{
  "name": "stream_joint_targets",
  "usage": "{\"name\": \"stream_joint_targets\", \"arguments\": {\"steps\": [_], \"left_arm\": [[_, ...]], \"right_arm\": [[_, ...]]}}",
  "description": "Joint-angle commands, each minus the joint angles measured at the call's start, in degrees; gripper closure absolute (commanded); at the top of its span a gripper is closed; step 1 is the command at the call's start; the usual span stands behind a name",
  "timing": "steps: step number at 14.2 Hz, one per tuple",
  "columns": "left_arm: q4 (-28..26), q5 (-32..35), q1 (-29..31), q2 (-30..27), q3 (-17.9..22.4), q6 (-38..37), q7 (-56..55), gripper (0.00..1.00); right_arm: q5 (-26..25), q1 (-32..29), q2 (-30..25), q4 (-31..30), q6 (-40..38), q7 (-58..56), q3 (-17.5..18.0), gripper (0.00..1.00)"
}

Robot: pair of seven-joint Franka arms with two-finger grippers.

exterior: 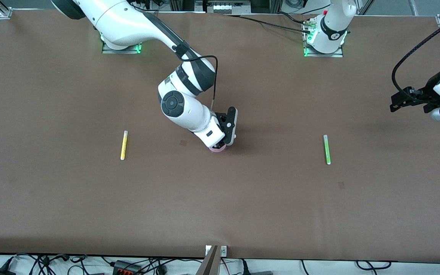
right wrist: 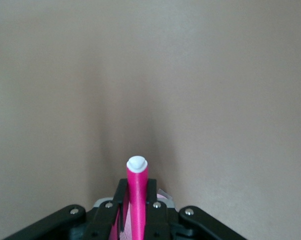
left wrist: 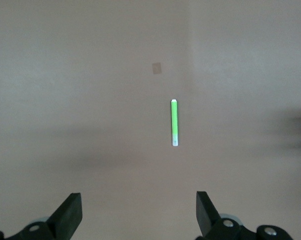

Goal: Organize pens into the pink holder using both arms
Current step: 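Lower the pink marker into the pink cup with the right gripper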

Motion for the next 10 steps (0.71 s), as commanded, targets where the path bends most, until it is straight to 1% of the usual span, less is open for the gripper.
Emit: {"name": "stream_joint_targets", "arguments": {"steps": [1, 10], "left_arm": [[-1.1, -0.3, -0.4, -1.9, 0.0, -0.7, -1.2, 0.0], [-1.1, -1.3, 0.4, -1.9, 0.0, -0.2, -1.6, 0.0]], "right_arm": [[-2.0, 0.0, -0.1, -0.2, 0.3, 0.9, -0.2, 1.0], [-2.7, 0.4, 1.6, -0.2, 2.9, 0.7, -0.3, 1.0]]}}
